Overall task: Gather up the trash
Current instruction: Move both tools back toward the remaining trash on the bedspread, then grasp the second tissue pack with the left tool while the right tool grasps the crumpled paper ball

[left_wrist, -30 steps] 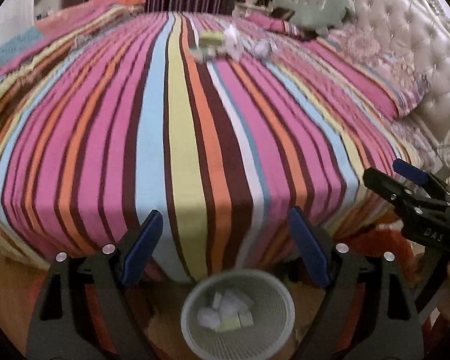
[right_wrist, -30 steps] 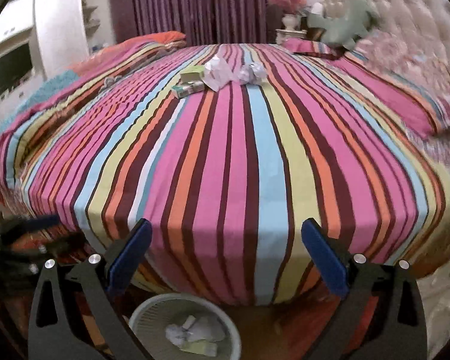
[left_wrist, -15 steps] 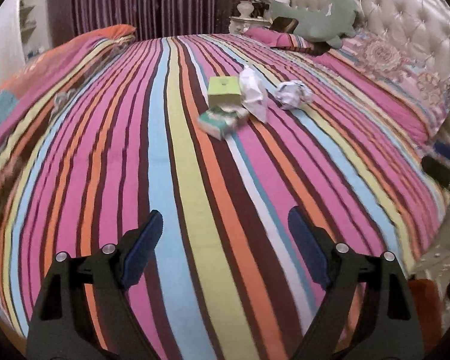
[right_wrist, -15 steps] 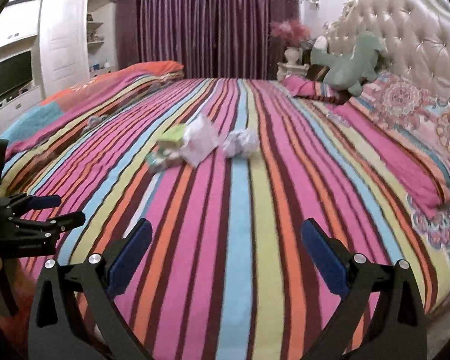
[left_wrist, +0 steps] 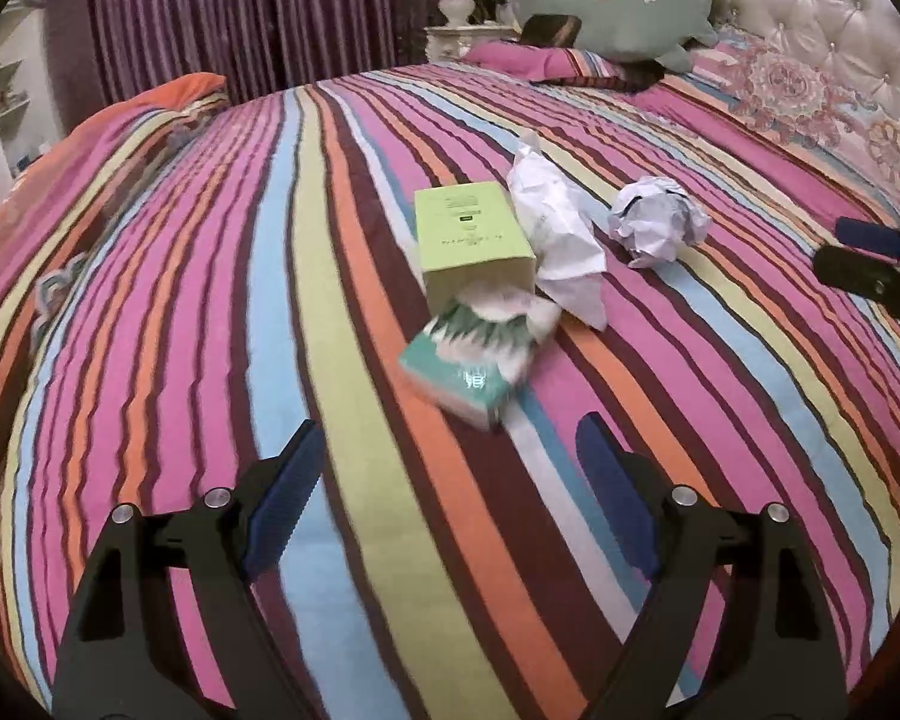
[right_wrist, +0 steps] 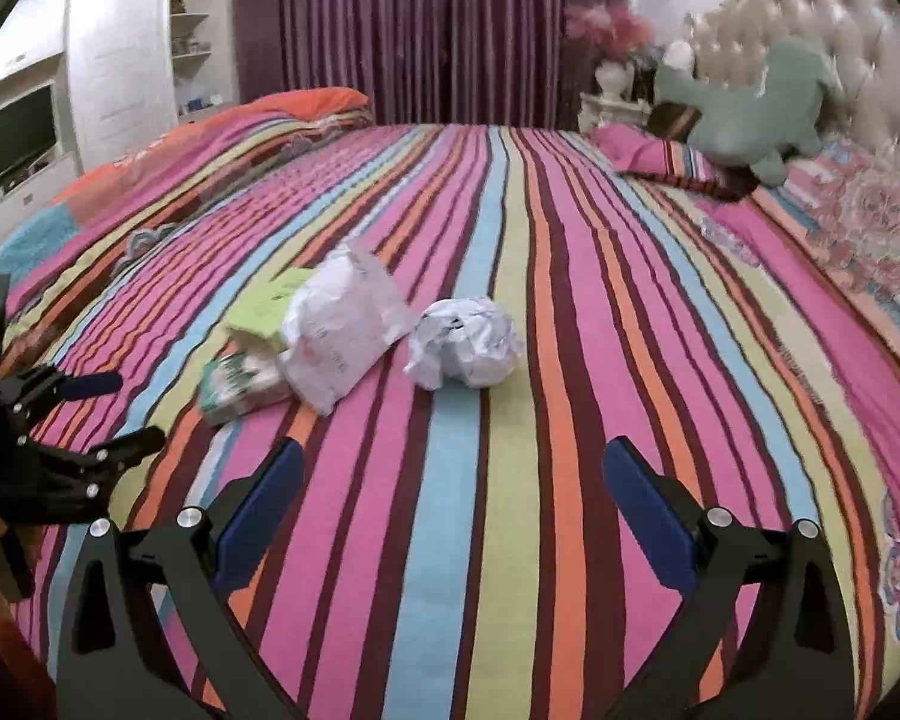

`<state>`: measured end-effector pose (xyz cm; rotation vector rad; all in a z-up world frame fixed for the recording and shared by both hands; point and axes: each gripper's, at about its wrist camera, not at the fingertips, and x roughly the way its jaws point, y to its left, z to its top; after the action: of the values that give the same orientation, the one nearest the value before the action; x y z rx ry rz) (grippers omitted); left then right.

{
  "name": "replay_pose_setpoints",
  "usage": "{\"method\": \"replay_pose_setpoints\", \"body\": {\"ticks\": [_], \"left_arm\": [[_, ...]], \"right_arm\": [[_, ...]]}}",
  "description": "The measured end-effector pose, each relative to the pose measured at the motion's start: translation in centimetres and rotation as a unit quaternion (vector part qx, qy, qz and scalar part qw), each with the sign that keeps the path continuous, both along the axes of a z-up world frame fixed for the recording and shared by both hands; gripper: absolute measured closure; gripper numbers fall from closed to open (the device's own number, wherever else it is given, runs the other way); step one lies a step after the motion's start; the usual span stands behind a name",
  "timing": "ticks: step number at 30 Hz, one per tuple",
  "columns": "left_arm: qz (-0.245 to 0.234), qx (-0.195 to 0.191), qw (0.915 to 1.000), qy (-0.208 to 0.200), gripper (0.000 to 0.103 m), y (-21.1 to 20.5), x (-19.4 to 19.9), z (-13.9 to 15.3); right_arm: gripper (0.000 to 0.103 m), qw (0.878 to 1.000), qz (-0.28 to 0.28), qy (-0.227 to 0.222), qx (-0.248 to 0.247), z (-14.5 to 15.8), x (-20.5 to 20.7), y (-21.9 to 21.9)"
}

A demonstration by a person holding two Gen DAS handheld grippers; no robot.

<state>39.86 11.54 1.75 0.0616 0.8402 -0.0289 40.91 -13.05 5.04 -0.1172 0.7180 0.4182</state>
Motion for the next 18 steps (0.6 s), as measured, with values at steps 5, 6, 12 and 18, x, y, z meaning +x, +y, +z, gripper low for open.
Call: {"method": "replay_pose_setpoints", "body": {"ticks": [5,6,12,18], "left_arm": [[-0.025,0.008,0.9996,0.009,0.02,0.0,3.3,-0.8],[-0.029,0.006,0.9995,0.013,0.02,0.1,3.9,-1.1],[-0.05,0.005,0.9981,0.035,0.02,0.3,6.6,-2.5],[-0.06,0.007,0.9969,0.051,0.02,0.1,8.2,-3.4]], "right_arm": [[0.008,1.0,0.009,0.015,-0.022,-1.6,3.9,1.4],[0.008,1.0,0.009,0.016,-0.024,-1.8,4.1,1.4],[0.008,0.999,0.019,0.036,-0.033,-3.0,7.3,2.4],[0.008,0.997,0.025,0.057,-0.034,-4.1,10.0,3.8]]}}
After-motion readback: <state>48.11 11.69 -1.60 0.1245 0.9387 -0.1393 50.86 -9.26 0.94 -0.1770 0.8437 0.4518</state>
